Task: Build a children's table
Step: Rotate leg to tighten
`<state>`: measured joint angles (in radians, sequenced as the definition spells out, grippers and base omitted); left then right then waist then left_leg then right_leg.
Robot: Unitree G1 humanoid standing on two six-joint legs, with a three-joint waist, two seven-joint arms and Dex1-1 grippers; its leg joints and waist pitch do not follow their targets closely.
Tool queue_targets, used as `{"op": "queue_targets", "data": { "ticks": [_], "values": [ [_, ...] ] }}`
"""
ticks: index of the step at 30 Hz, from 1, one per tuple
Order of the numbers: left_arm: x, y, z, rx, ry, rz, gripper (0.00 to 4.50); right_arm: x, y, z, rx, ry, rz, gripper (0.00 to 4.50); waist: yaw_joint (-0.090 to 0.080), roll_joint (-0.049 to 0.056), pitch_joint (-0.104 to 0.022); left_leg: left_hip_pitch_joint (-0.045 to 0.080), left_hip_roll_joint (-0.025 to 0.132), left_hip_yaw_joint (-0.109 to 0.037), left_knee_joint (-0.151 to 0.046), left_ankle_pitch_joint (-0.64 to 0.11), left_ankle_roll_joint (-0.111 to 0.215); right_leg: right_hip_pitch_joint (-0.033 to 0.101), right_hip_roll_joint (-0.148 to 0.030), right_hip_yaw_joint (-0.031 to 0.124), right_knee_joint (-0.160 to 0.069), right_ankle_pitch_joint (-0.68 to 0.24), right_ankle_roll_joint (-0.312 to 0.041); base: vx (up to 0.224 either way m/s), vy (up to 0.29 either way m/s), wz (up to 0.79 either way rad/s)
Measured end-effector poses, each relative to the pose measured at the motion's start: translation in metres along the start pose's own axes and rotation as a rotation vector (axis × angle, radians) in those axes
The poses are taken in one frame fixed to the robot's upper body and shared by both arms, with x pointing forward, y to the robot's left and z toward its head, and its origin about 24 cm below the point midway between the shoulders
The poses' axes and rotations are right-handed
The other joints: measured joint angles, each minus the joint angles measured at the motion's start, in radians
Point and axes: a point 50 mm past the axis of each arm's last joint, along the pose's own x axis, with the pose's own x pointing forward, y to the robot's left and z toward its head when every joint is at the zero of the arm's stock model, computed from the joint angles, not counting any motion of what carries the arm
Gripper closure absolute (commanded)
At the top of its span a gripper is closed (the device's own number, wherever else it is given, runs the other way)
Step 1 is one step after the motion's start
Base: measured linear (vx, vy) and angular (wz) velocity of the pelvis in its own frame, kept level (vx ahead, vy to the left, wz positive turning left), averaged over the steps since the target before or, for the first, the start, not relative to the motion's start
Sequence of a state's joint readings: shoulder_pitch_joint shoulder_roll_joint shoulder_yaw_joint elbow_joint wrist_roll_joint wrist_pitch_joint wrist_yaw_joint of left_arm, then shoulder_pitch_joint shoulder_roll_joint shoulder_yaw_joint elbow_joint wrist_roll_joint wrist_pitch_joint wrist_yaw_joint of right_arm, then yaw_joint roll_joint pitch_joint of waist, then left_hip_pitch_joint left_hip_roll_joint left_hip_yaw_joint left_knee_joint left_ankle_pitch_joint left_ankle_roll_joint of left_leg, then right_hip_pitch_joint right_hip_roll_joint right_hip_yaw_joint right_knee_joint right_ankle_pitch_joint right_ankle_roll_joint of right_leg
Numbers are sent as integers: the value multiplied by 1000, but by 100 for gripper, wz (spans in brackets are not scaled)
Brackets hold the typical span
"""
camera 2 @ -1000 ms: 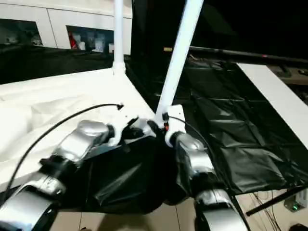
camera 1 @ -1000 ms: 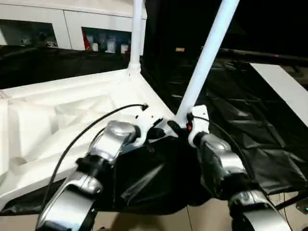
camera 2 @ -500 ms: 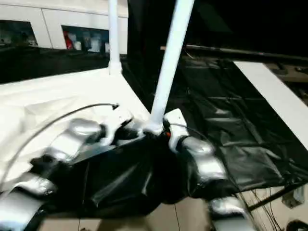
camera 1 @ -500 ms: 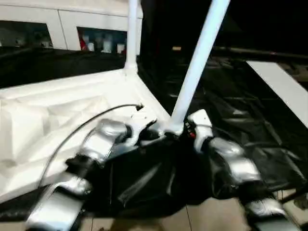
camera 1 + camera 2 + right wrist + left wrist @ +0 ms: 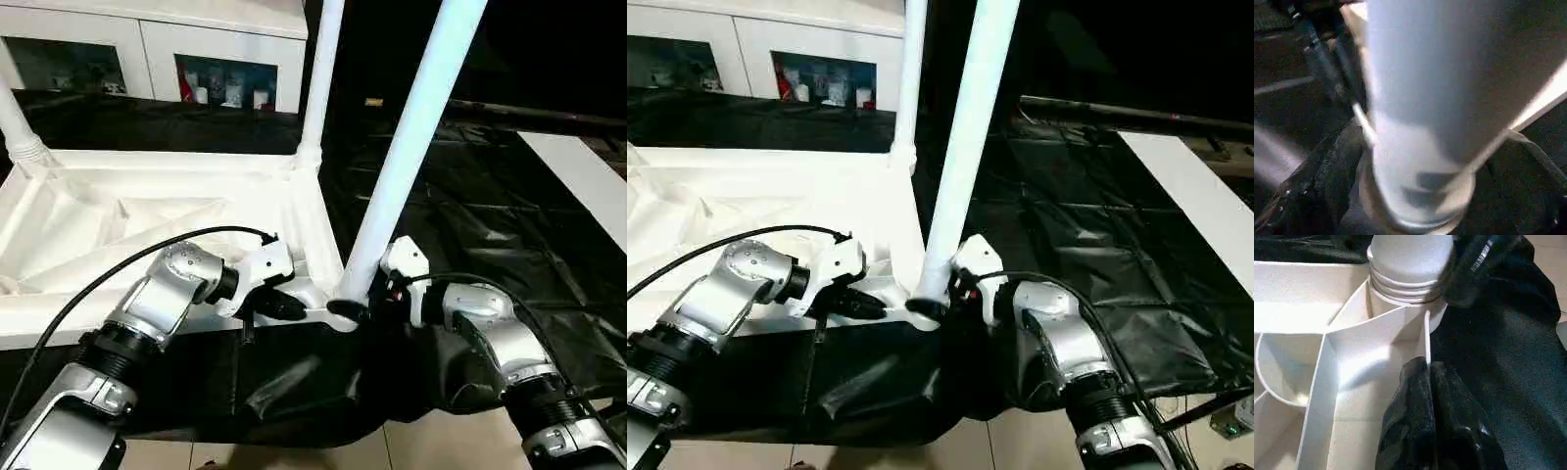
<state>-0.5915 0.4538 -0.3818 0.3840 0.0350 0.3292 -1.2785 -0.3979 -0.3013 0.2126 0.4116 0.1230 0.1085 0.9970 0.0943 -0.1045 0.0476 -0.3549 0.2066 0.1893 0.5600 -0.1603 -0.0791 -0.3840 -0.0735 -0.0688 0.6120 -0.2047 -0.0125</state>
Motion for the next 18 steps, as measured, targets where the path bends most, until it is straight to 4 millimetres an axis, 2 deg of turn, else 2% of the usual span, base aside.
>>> {"op": "queue_targets", "data": {
  "ticks": [8, 18],
  "values": [
    [-2, -1, -1, -2, 6, 1, 450, -1, 3, -3, -21, 39, 32, 41, -1, -1, 0, -1, 0, 0, -1, -1, 1, -1, 0, 0, 0, -1, 1, 0, 0, 0],
    [-3, -1, -1, -7, 8, 1, 450, 1, 2, -2, 4, 21, 20, 123, -3, -1, 0, -1, 0, 0, 0, -1, 1, -1, 0, 0, 1, -1, 1, 0, 0, 0]
  ]
}}
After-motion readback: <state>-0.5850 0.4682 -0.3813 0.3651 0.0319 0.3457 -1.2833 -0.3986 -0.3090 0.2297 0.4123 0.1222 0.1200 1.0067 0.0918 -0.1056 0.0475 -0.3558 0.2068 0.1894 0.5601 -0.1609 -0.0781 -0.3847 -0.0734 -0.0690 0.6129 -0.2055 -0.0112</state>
